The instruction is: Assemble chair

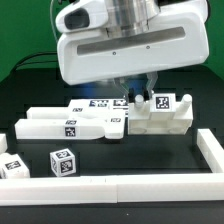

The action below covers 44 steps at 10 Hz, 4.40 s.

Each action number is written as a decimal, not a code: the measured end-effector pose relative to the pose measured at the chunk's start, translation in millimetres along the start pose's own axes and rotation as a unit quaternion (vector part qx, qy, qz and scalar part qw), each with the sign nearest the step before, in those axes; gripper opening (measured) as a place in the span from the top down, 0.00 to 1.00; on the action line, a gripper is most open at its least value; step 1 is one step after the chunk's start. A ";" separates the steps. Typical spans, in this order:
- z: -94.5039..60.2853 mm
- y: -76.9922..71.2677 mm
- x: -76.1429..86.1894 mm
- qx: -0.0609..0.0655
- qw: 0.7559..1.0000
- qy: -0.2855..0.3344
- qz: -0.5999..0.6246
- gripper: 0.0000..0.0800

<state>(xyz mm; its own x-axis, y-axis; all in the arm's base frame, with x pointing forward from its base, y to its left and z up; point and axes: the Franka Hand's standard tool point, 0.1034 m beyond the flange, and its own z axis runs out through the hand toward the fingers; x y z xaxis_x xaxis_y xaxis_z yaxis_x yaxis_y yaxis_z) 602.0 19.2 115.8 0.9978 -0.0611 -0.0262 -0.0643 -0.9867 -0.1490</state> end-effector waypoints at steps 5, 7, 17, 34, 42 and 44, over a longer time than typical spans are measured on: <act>-14.4 25.9 38.1 -0.050 0.967 0.240 -0.070 0.86; -10.8 28.9 35.7 -0.060 0.961 0.259 -0.074 0.86; 10.1 -20.4 35.5 -0.060 0.941 0.324 -0.072 0.86; 22.7 -9.0 81.1 -0.031 0.988 -0.139 0.053 0.19; 46.7 -5.3 83.9 -0.033 0.988 -0.144 0.043 0.19; 54.7 -6.7 80.5 -0.034 0.987 -0.149 0.049 0.19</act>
Offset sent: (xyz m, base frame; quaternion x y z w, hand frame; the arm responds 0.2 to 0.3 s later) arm 0.0000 0.0000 0.0000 0.0000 0.1938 0.0000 0.9810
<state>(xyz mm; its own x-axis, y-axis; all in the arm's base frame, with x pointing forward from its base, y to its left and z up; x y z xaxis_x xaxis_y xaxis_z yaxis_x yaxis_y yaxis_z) 681.9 29.1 60.6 0.9366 -0.1199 -0.3292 -0.1491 -0.9867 -0.0651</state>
